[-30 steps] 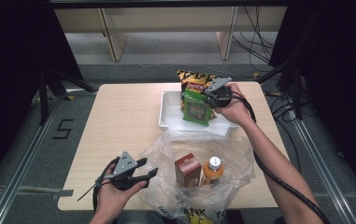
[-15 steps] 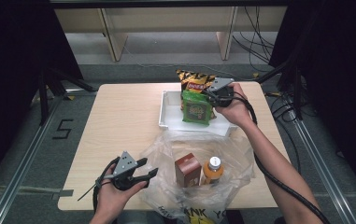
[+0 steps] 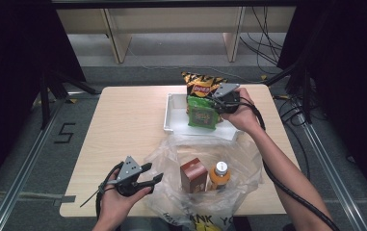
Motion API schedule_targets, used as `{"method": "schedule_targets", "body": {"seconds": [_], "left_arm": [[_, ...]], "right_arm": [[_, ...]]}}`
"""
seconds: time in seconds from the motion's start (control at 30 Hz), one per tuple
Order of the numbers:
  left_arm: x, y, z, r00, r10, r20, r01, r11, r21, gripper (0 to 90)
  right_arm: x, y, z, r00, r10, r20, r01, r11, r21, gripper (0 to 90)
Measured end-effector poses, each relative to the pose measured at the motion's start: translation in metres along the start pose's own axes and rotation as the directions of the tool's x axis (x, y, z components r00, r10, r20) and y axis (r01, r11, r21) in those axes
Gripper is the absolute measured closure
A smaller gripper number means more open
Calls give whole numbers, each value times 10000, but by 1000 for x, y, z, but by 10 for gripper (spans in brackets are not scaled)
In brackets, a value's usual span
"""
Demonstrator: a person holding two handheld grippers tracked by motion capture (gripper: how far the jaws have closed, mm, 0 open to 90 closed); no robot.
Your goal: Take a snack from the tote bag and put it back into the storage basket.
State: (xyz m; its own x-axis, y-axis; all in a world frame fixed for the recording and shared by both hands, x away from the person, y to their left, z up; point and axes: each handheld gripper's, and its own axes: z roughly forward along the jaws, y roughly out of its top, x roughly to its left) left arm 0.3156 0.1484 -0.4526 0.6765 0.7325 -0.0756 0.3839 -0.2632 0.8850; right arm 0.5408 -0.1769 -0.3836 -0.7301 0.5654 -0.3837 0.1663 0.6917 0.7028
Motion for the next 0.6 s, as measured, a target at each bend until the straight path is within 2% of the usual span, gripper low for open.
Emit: {"method": "schedule_targets", "body": {"seconds": [0.17,0.2,0.23,0.27,0.33,0.43,0.47,0.53,0.6], "left_arm": [[1,0,-1,10000,5,-80,-5,10000,35,438],[3,1,-1,9998,189,-68,-189,9998,40,438],[2,0,-1,10000,-9,-48,9,10000,39,438],[2,0,-1,10000,39,-60,-39,10000,41,437],[2,0,-1,10000,75,-35,-75,10000,33,438],[2,0,-1,10000,10,-61,-10,10000,43,438],[2,0,-2,9999,40,-107,-39,10000,62,438],[3,1,-2,9998,179,-73,-179,9998,11,437],[3,1,-2,9998,197,-74,-196,9998,10,438]], "right_arm": [[-2,-3,5,9998,38,191,-40,9999,109,757],[-1,-3,5,9998,116,149,-119,9998,172,785],[-1,-3,6,9999,104,130,-106,9998,176,807],[-1,-2,6,9998,186,116,-188,9996,213,824],[-2,-2,8,9998,45,183,-48,9998,175,845],[-1,-1,8,9992,266,291,-273,9993,243,886],[-3,0,9,9995,85,303,-89,9999,138,895],[-1,2,7,9994,333,116,-337,9990,285,900],[0,3,7,9993,359,117,-361,9991,229,900]]}}
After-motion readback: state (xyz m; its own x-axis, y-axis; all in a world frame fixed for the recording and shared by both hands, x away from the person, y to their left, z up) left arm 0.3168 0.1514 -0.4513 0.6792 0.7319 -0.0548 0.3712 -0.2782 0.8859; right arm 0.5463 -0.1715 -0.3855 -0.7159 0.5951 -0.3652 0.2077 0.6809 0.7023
